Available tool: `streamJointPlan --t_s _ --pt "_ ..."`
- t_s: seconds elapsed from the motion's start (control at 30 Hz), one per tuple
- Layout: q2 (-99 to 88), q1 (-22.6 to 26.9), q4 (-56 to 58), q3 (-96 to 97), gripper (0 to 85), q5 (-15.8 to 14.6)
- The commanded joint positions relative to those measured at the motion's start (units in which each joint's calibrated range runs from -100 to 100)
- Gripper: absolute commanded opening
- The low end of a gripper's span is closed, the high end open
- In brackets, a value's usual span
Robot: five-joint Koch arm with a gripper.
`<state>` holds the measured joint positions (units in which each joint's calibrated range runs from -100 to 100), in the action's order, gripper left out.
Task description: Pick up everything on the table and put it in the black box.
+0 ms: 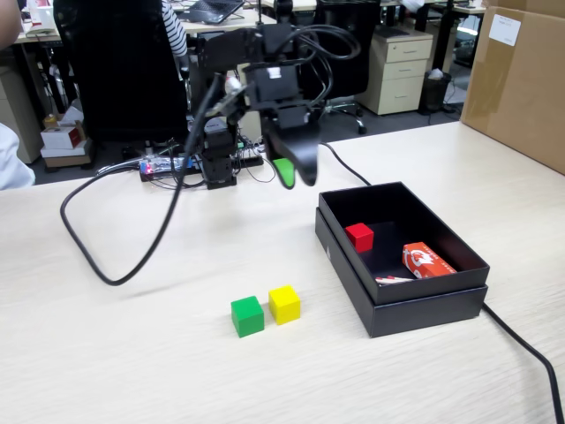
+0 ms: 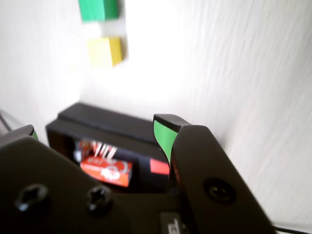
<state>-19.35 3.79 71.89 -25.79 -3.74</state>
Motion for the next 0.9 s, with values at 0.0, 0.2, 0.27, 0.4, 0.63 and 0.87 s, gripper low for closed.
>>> streamJointPlan --t_s 0.0,0.2,0.27,0.4,0.63,0.87 --pt "-3.88 -2.39 -0.58 0.67 48.7 0.93" --pt "8.39 -6.06 -0.58 -2.50 49.9 1.90" --pt "14.02 -6.74 -0.58 -6.31 49.6 2.34" --pt "28.47 -7.77 -0.58 -17.19 48.5 3.17" --pt "44.65 -8.06 -0.49 -31.96 47.7 5.13" --pt "55.55 -7.62 -0.40 -37.04 47.7 6.30"
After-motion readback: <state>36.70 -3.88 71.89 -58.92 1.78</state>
